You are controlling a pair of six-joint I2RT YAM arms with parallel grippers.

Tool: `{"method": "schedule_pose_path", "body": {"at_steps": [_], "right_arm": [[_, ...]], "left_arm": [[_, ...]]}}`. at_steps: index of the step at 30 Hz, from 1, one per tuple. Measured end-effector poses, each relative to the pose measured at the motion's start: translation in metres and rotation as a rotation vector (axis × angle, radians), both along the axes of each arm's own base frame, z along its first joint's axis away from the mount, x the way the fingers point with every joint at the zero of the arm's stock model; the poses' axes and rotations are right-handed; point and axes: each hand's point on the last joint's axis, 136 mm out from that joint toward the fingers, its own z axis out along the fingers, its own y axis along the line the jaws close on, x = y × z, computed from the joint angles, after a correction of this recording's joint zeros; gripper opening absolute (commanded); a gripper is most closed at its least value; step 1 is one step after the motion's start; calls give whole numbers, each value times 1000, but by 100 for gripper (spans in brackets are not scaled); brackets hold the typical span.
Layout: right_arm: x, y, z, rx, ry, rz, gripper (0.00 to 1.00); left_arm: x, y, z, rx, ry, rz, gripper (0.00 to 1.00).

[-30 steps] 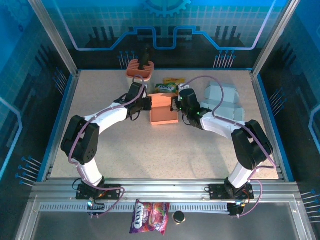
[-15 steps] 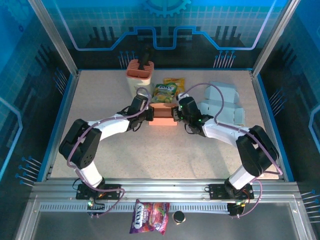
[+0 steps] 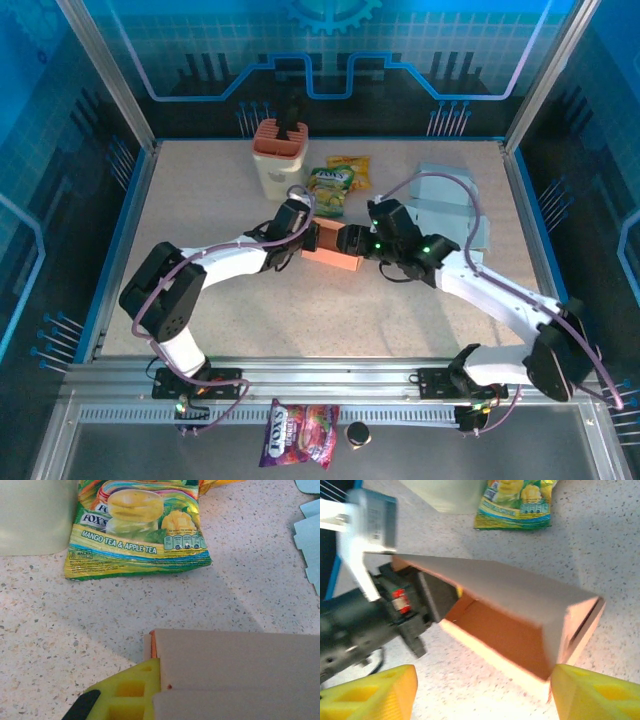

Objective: Fold the paper box

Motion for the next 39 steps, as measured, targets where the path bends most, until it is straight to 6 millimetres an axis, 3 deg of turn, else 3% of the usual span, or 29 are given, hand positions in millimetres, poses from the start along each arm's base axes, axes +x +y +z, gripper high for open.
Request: {"method": "schedule_pose_path", "body": {"at_steps": [3,9,19,25,30,39], "right_arm": [[-11,-6,14,82,42,-64,74],[-21,-12,22,294,221,-279,69],[14,18,38,591,464,-593,61],[31,25,20,627,556,-709,57],[40,20,-2,614,605,-781,52],[58,12,-21,623,629,-849,41]], "left_arm": [[0,1,0,12,-6,13,0],[-3,-2,1,30,-19,23,0],[-8,-5,-1,37,-36,66,0],[-9,-5,-2,35,-45,85,0],[-9,-5,-1,33,-47,96,0],[-10,-5,-1,38,-50,101,0]]}}
